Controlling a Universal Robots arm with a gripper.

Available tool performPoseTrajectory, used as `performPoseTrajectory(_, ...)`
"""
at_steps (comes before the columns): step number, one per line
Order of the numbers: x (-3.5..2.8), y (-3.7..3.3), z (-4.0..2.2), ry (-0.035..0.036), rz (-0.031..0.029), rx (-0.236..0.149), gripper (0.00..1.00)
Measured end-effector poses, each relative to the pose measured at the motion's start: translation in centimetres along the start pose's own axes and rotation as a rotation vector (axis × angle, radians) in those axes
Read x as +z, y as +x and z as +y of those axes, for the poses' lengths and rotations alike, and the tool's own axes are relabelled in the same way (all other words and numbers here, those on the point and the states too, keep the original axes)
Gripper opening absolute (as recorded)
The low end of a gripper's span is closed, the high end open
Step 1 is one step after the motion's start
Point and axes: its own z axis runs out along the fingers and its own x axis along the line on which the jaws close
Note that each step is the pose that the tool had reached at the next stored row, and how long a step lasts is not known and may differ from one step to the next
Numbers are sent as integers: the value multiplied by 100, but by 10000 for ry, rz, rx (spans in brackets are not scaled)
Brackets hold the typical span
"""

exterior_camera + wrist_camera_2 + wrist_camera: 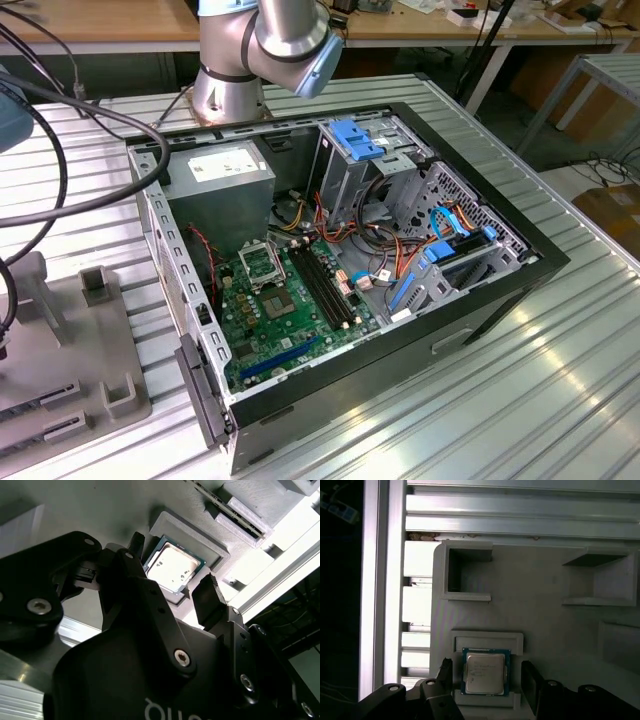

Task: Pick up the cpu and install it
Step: 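Pick up the cpu and move it towards the insertion slot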

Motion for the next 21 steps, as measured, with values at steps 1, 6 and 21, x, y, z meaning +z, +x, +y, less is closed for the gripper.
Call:
performPoseTrajectory(1,1,0,3,11,1,1,66)
performPoseTrajectory(6,8,-1,17,21,1,0,66)
performPoseTrajectory(21,31,-1,18,52,4,-67,66)
